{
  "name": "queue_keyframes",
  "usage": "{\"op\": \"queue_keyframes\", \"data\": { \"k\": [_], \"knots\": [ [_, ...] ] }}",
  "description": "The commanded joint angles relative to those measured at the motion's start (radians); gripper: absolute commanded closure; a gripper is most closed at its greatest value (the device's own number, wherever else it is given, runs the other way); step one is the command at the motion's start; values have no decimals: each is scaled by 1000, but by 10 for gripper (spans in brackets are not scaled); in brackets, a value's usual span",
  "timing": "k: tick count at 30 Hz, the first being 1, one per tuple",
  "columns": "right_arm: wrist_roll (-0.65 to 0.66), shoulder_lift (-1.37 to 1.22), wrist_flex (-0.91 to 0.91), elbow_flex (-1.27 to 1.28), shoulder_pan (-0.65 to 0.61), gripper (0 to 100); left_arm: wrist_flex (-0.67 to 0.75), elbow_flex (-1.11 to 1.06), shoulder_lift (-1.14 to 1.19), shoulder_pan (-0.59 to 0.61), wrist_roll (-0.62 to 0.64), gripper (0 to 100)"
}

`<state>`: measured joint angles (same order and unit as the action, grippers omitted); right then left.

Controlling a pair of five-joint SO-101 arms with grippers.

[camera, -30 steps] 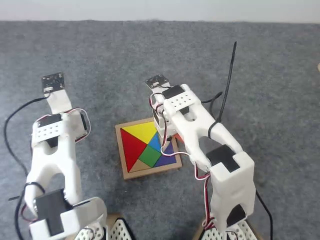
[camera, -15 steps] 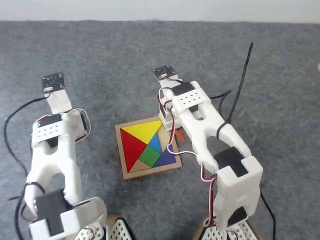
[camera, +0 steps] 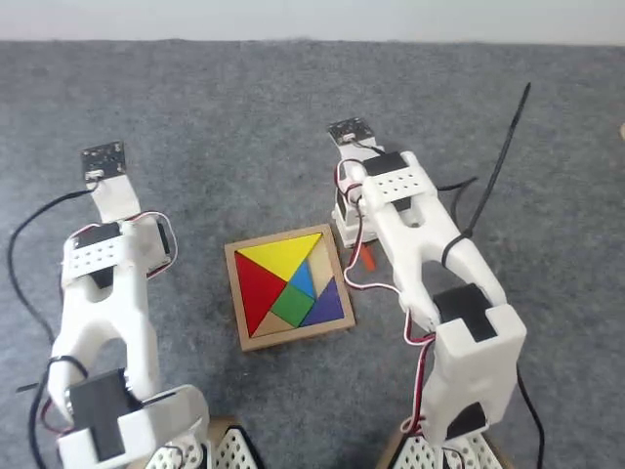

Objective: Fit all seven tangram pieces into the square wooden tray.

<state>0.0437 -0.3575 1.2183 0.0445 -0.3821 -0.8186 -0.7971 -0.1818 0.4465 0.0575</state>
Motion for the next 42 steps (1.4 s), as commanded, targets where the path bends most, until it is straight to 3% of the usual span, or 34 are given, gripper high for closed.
{"op": "queue_keyframes", "data": {
  "k": [1,7,14,29,36,42],
  "knots": [
    [41,58,-15,-2,53,991,18,4,-11,-3,-11,986],
    [43,58,-15,-2,97,991,18,4,-11,-3,-11,986],
    [158,50,-13,3,88,853,18,4,-11,-3,-11,986],
    [146,51,-24,-2,15,854,18,4,-11,-3,-11,986],
    [123,4,-21,-46,41,679,17,4,-11,-3,-11,986],
    [140,-143,42,-153,-16,674,17,4,-11,-5,-11,986]
  ]
}}
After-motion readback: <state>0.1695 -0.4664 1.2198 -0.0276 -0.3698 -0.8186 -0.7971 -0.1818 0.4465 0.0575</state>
